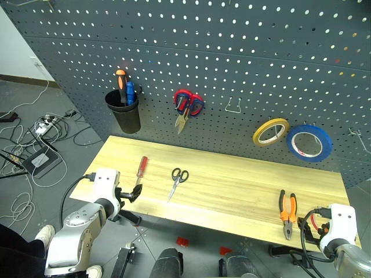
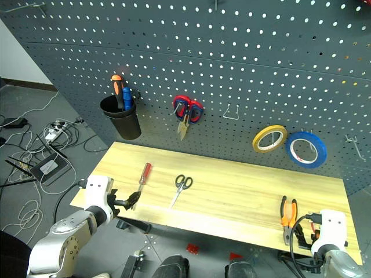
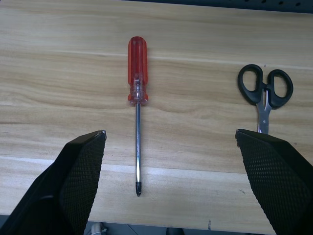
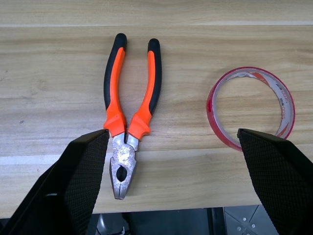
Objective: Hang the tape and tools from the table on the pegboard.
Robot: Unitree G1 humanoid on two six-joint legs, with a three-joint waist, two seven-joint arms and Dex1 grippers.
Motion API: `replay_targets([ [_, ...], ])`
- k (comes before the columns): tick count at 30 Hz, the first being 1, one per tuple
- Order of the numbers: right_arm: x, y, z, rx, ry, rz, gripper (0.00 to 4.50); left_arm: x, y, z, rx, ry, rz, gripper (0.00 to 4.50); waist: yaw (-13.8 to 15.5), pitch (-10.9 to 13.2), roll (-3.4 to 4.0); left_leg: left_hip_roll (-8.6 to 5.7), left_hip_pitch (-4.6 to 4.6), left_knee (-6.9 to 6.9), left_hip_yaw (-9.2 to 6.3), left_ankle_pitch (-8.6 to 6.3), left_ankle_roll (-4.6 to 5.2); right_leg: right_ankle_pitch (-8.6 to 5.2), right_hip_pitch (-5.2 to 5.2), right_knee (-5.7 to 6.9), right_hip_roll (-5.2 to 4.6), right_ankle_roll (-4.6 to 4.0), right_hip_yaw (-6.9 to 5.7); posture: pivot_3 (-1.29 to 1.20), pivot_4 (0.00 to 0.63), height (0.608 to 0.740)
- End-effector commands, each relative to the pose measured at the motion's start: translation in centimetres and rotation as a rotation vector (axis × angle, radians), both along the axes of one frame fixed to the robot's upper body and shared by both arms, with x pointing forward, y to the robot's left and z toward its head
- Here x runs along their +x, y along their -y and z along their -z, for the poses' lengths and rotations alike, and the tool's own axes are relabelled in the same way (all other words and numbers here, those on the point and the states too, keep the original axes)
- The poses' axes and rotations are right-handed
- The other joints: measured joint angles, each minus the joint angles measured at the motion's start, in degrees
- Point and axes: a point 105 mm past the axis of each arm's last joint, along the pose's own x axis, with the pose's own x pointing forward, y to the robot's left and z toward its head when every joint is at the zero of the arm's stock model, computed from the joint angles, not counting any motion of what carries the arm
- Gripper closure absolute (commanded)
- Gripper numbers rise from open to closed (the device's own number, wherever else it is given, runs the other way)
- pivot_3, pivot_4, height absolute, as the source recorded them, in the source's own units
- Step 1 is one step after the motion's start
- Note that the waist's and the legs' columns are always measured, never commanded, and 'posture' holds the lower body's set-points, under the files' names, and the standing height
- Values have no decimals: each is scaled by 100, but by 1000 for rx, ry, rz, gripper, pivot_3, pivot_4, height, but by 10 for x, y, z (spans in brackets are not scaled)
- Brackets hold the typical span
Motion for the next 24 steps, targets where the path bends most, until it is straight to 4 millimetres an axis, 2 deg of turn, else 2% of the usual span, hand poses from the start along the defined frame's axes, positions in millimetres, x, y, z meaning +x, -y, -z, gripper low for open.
replay_targets([
  [1, 1, 4, -9, -28, 32, 8, 0, 3, 1, -12, 11, 40, 3, 25, 0, 0, 0, 0, 0, 0, 0, 0, 0, 0, 0, 0, 0, 0, 0, -34, 189, 740],
  [24, 3, 5, -8, -42, 25, -9, 0, 6, 5, -13, 15, 49, 9, 25, 1, 79, -7, 0, 0, 1, 1, 0, 0, 0, 0, -1, 0, 0, 0, -35, 201, 740],
])
